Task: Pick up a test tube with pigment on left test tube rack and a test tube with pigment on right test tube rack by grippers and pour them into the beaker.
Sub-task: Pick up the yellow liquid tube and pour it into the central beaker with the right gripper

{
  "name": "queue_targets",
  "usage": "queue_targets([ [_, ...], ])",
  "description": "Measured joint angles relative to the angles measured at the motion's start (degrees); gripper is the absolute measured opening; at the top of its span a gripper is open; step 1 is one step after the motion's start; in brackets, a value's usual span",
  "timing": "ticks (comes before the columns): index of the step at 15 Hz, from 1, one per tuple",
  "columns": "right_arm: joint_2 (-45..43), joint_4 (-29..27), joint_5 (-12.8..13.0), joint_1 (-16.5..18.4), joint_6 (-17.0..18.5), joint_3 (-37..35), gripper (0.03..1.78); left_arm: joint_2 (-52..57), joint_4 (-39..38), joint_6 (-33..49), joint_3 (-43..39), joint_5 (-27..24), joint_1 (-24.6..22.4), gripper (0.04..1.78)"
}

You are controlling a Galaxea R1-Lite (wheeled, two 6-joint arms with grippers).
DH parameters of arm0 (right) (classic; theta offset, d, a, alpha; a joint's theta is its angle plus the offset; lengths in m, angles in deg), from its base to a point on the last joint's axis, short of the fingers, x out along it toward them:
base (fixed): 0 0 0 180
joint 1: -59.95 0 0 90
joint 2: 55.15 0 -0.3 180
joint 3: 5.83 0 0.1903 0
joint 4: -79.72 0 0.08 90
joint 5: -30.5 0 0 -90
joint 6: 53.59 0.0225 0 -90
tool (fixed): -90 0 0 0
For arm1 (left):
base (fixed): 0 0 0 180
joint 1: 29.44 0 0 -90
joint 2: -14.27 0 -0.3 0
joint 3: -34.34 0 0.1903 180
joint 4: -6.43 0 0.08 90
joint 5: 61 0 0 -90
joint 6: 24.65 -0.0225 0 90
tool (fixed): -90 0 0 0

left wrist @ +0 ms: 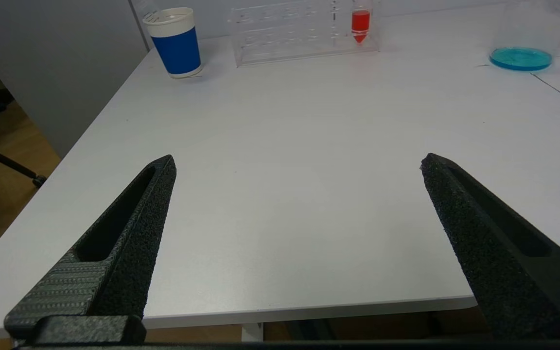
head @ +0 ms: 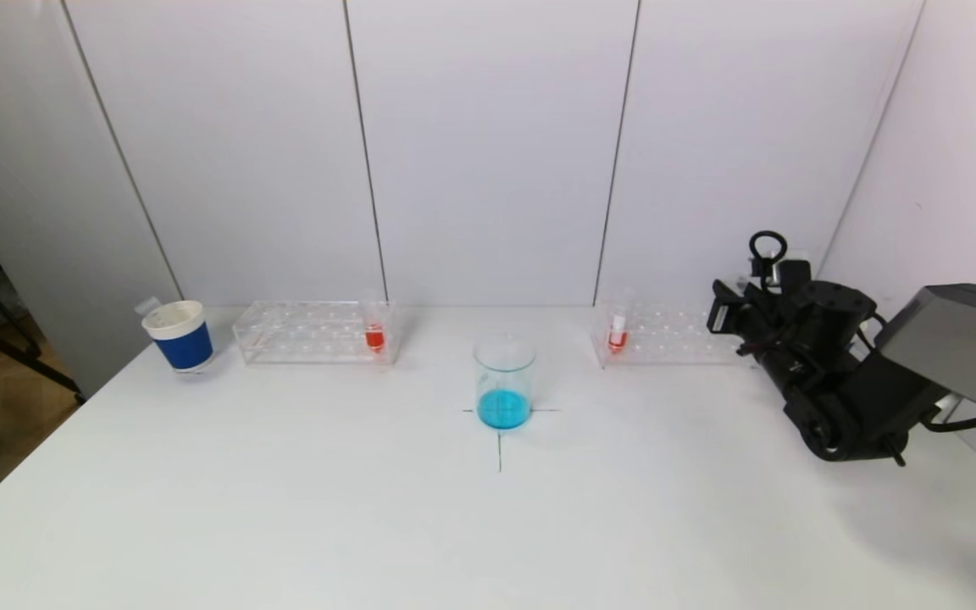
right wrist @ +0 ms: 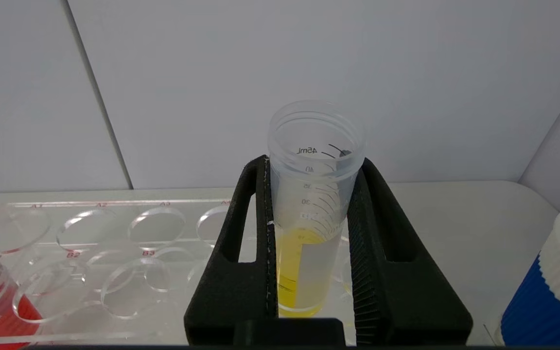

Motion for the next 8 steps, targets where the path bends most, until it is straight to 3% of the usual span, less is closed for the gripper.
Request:
queue_targets([
  [8, -12.1, -12.6, -0.2, 0.3, -0.7, 2.7, 0.48, 0.0, 0.0, 0.0, 0.0, 0.0, 0.0, 1.76],
])
